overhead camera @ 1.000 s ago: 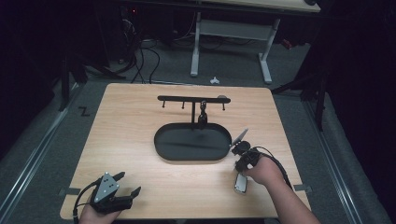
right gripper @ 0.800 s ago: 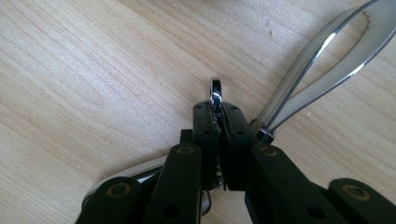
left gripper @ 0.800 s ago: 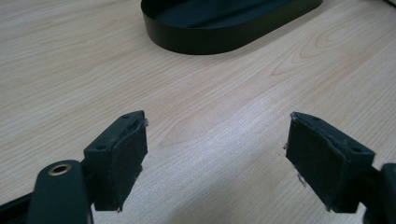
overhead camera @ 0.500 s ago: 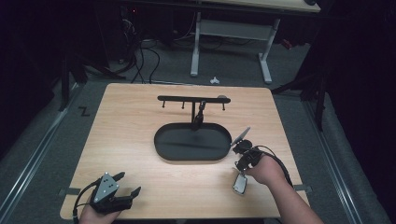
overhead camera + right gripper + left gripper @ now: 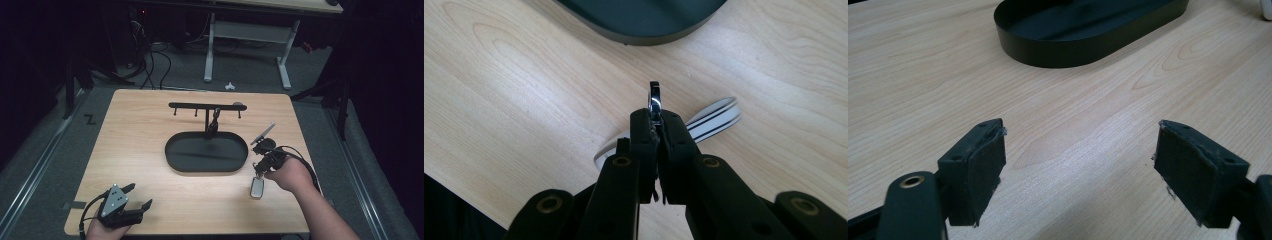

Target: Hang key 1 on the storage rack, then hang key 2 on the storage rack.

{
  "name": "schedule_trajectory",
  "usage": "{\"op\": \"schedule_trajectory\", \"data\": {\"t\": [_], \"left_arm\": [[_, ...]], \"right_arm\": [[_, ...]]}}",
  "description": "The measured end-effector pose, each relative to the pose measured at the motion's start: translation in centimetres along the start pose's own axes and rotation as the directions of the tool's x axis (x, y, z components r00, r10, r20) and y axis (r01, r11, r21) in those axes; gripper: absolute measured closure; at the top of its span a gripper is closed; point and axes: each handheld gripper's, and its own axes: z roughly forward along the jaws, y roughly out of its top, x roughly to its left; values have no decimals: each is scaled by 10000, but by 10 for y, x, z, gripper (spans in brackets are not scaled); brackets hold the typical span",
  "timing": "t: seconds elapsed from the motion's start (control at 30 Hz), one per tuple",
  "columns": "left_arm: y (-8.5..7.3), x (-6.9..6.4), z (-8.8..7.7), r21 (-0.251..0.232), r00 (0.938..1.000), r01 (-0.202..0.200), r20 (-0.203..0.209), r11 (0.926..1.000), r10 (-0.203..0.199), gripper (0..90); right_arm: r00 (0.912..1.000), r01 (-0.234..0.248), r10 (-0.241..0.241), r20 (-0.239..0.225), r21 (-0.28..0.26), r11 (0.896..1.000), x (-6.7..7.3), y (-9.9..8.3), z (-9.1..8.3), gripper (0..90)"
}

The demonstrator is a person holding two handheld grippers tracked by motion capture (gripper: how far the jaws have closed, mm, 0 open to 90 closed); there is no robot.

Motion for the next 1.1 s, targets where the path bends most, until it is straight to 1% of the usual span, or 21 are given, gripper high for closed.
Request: {"op": "schedule_trajectory", "data": {"t": [0.07,0.17,0.2,0.27,0.3,0.43,0.47,0.53,0.6,0.67,0.7,0.73,0.77,0.8,0.9,1.0,1.07,1.1], "left_arm": [[0,0,0,10,10000,0,20,10000,-1,209],[1,0,2,-42,10000,-6,32,10000,7,209],[2,0,3,7,9999,-83,68,10000,83,209],[2,-1,4,0,10000,-54,80,10000,54,209],[2,-1,4,0,10000,-54,80,10000,54,209],[2,-2,4,47,9999,-136,80,9999,136,209],[2,-1,4,40,9999,-55,86,10000,55,209],[2,-1,4,34,9999,-48,89,10000,48,209],[2,-1,3,47,9999,-78,76,10000,77,209],[2,-1,4,37,10000,-80,52,10000,80,209],[2,-2,4,68,9999,-114,40,9999,114,209],[1,-2,3,55,9999,-120,19,9999,120,209],[1,-2,3,50,9999,-124,9,9999,124,209],[1,-2,3,35,9999,-109,-7,9999,109,209],[1,-2,2,118,9998,-184,-44,9998,184,209],[0,-2,-1,86,9999,-123,-116,9999,124,209],[-2,-2,-3,82,9997,-116,-194,9999,118,208],[-2,-2,-4,90,9997,-119,-210,9999,121,208]], "right_arm": [[10000,6,-6,47,-26,10000,0,1,-3,866],[9999,-10,12,134,-159,9999,0,3,-12,866],[9998,-12,16,216,-219,9998,0,5,-16,867],[9996,49,-41,287,-277,9996,0,6,-21,866],[9996,49,-41,287,-277,9996,0,6,-21,866],[9994,75,-59,340,-483,9988,0,10,-31,866],[9993,83,-65,357,-511,9987,0,11,-33,867],[9991,173,-151,393,-551,9983,0,12,-35,867],[9993,108,-82,366,-709,9974,0,15,-41,867],[9993,88,-62,359,-722,9974,0,16,-43,866],[9991,172,-141,396,-773,9969,0,17,-45,866],[9990,109,-76,441,-748,9971,0,18,-47,866],[9992,30,2,389,-799,9968,0,19,-47,866],[9991,129,-98,408,-757,9970,-1,20,-48,866],[9989,216,-182,430,-777,9967,-1,22,-49,866],[9987,242,-205,459,-816,9964,0,26,-52,866],[9987,284,-246,443,-876,9958,2,31,-55,866],[9983,393,-352,463,-912,9951,2,33,-55,866]]}}
